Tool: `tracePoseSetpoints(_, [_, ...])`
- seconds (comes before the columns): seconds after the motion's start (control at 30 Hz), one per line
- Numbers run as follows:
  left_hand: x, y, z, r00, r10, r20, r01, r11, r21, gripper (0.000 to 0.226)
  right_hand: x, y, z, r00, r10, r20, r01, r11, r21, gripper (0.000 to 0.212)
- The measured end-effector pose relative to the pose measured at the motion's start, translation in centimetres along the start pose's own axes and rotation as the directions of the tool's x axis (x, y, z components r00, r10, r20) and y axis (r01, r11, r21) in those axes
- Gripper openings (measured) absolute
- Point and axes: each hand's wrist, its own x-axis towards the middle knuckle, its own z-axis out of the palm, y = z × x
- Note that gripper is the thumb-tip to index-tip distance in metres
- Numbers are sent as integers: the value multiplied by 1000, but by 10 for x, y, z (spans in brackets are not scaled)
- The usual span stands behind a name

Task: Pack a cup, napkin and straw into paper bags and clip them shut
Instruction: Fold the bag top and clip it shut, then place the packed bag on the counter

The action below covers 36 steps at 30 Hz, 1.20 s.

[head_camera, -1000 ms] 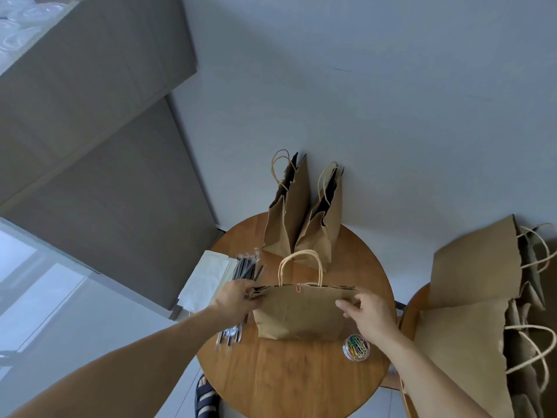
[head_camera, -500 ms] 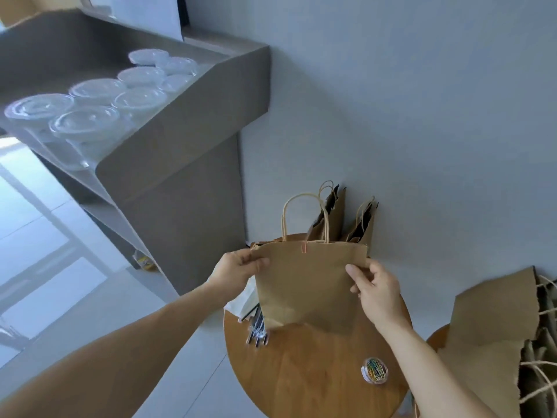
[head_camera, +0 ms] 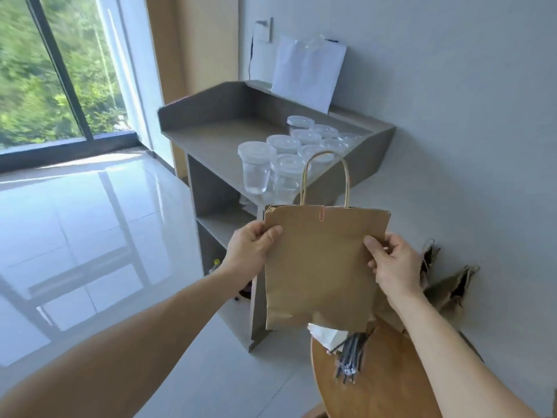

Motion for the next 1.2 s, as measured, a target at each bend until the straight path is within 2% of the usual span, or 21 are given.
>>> tracePoseSetpoints(0.3, [34,44,-146,951,123,-283,-128,992,2,17,19,-118,144,983,-98,157,69,981,179,10])
tracePoseSetpoints(0.47, [86,70,-201,849,191,-492,-201,979,33,20,58,-172,218,963,-207,175,160,955,249,14])
tracePoseSetpoints(0.63, [140,100,-251,772,218,-598,-202,975,94,22,99,-217,291,951,-272,149,210,918,335,16])
tracePoseSetpoints(0.73, [172,116,-275,754,235,-613,-198,972,129,23,124,-235,331,952,-269,144,206,914,350,15])
tracePoseSetpoints(0.93, [237,120,-321,771,243,-589,-215,969,119,17,183,-260,412,966,-203,157,134,921,366,17])
tracePoseSetpoints(1.2, [346,110,-375,787,366,-496,-299,930,213,17,275,-287,516,993,-117,22,97,903,418,7])
